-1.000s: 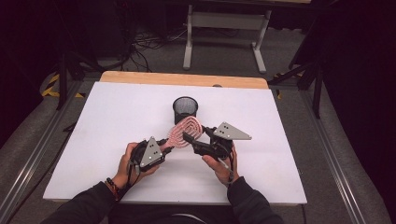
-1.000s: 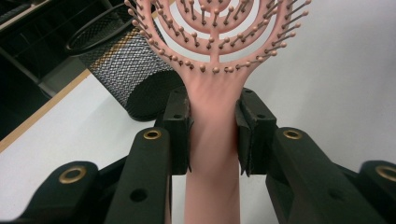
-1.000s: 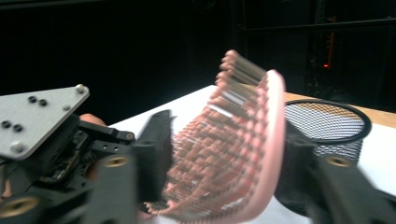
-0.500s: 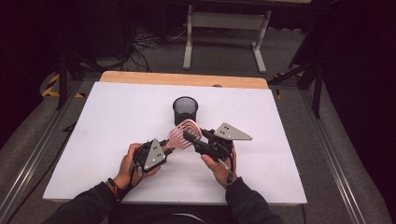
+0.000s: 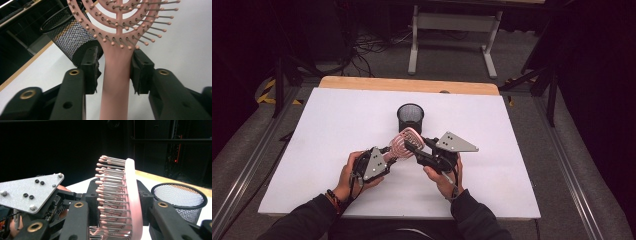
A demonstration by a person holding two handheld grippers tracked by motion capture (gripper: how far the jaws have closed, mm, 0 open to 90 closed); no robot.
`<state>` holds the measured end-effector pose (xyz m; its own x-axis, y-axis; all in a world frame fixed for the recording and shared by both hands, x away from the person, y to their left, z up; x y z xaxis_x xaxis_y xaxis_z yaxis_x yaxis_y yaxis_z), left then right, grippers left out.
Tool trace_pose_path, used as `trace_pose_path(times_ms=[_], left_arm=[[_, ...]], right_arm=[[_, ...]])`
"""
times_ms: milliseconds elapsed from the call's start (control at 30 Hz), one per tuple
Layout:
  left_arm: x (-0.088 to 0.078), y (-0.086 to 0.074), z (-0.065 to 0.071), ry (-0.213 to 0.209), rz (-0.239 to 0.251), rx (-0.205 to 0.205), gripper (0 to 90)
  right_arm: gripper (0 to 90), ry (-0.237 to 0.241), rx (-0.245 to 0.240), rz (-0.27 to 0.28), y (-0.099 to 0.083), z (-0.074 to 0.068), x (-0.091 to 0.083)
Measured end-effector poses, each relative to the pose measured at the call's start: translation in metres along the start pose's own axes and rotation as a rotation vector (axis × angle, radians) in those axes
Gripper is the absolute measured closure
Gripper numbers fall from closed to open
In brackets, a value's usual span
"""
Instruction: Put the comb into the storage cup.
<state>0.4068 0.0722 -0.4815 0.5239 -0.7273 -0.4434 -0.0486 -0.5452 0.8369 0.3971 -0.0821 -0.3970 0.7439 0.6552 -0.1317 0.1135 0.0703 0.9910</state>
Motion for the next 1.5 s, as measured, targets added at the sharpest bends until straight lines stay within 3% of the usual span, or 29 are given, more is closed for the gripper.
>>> trace_pose_path(times_ms=[133,300,533,633,933,1200,1433,1500], left_arm=[[0.000,-0.001,-0.001,-0.005,-0.003,-0.006,54.9],[-0.001,-0.005,-0.001,-0.001,-0.017,0.006,37.2],[-0.001,-0.012,-0.001,-0.063,-0.017,-0.015,22.7],[-0.002,-0.013,-0.001,-0.066,-0.012,-0.015,18.5],[-0.010,-0.010,-0.004,-0.076,0.019,-0.024,16.6],[-0.018,-0.011,-0.009,-0.099,0.041,-0.040,14.9],[-0.026,-0.015,-0.015,-0.118,0.058,-0.083,11.3],[-0.029,-0.017,-0.016,-0.118,0.057,-0.076,10.1]], right_arm=[[64.2,-0.001,-0.035,0.010,0.003,-0.002,-0.001],[64.4,-0.003,-0.064,0.020,0.006,-0.002,-0.005],[64.4,0.000,-0.100,0.034,0.012,-0.003,-0.009],[64.4,0.005,-0.108,0.037,0.013,-0.003,-0.009],[64.4,0.010,-0.120,0.039,0.017,-0.003,-0.011],[64.4,-0.015,-0.140,0.027,0.020,-0.004,-0.013],[64.4,-0.036,-0.143,0.035,0.024,0.001,-0.016],[64.4,-0.043,-0.143,0.037,0.025,0.004,-0.016]])
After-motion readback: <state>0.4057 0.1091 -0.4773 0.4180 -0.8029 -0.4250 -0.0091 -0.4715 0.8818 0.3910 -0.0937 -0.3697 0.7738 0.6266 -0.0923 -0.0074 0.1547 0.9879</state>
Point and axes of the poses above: each handheld gripper's, and its own axes: x roughly forward along the jaws, y roughly out of its top, z roughly to its right, the point moved 6 cm from there along x, roughly forward along the jaws, and after that the axes turned 11 degrees about -y, right-handed, at the moved point
